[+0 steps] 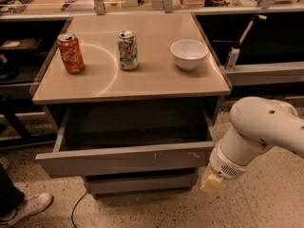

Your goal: Close top drawer

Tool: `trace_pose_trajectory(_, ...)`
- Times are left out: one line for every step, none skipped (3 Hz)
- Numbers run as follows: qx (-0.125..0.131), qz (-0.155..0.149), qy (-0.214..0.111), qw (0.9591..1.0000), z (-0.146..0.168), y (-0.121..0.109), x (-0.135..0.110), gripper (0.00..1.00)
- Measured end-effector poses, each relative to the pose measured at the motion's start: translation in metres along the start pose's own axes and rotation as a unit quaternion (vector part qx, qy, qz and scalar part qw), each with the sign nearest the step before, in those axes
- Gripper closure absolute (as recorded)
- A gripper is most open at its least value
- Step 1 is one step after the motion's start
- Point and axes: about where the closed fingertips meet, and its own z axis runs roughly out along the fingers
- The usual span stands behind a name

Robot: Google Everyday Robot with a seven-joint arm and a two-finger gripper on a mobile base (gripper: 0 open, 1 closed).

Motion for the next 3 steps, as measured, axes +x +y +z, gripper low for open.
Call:
trace_pose_trajectory(0.009,0.005,0.000,0.9999,-0.002,-0.005,-0.003,0.89)
trace_pose_trajectory(0.022,0.013,-0.006,0.9997,-0.006,-0.021,-0.004,1.00)
trace_pose_trajectory(0.033,0.018,-0.010,0.9993,-0.010,-0.041,-0.009,1.00)
